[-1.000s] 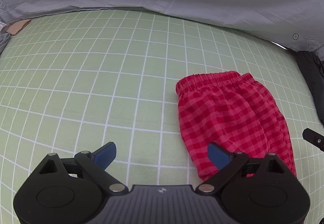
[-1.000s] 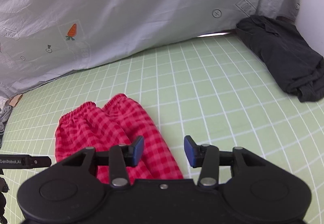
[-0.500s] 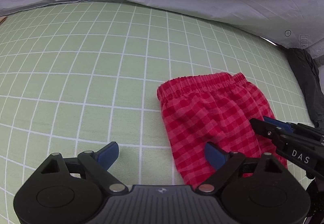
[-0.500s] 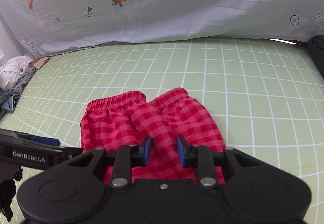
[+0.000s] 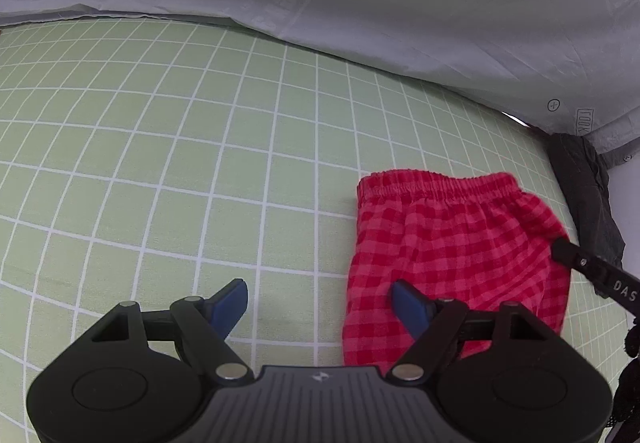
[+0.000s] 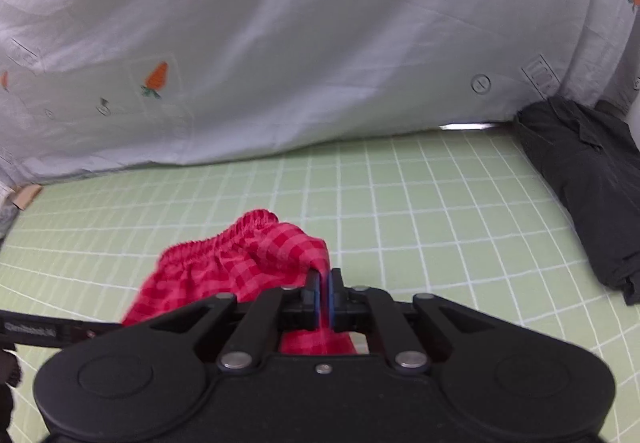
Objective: Fold clothes
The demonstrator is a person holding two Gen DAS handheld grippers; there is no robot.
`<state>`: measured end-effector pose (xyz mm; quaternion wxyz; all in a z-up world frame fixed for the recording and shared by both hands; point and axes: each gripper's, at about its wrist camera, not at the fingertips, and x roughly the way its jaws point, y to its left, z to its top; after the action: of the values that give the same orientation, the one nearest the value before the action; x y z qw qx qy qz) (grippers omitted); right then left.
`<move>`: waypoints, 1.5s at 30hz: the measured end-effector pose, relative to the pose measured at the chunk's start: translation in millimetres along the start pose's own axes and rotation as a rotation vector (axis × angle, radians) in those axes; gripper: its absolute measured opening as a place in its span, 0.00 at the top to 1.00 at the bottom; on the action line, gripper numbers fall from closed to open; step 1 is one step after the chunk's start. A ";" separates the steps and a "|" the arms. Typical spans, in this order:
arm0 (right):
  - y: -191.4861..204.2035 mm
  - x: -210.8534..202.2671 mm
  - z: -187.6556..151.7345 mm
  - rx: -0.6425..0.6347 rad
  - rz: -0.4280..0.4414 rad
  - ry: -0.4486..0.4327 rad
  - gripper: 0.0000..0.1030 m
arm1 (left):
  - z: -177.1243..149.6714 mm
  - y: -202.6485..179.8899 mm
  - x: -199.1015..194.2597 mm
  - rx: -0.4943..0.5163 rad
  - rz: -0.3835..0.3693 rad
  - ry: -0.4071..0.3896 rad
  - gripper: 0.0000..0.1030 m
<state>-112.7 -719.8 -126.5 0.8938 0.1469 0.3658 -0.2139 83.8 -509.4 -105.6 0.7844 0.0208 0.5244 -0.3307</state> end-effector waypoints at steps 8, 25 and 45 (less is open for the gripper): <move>-17.8 -5.1 -32.7 0.095 0.018 0.087 0.65 | 1.7 -18.9 22.4 0.039 -0.058 0.040 0.49; -48.3 -73.6 -109.7 0.173 -0.010 0.204 0.22 | -32.7 -11.2 -41.8 0.097 0.089 -0.018 0.38; -42.0 -126.6 -173.5 0.102 0.062 0.198 0.94 | -197.0 -12.5 -98.0 0.055 0.052 0.178 0.88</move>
<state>-317.0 -648.7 -159.8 0.8509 0.2236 0.4361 -0.1891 -105.0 -395.6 -108.2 0.7422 0.0851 0.5820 -0.3210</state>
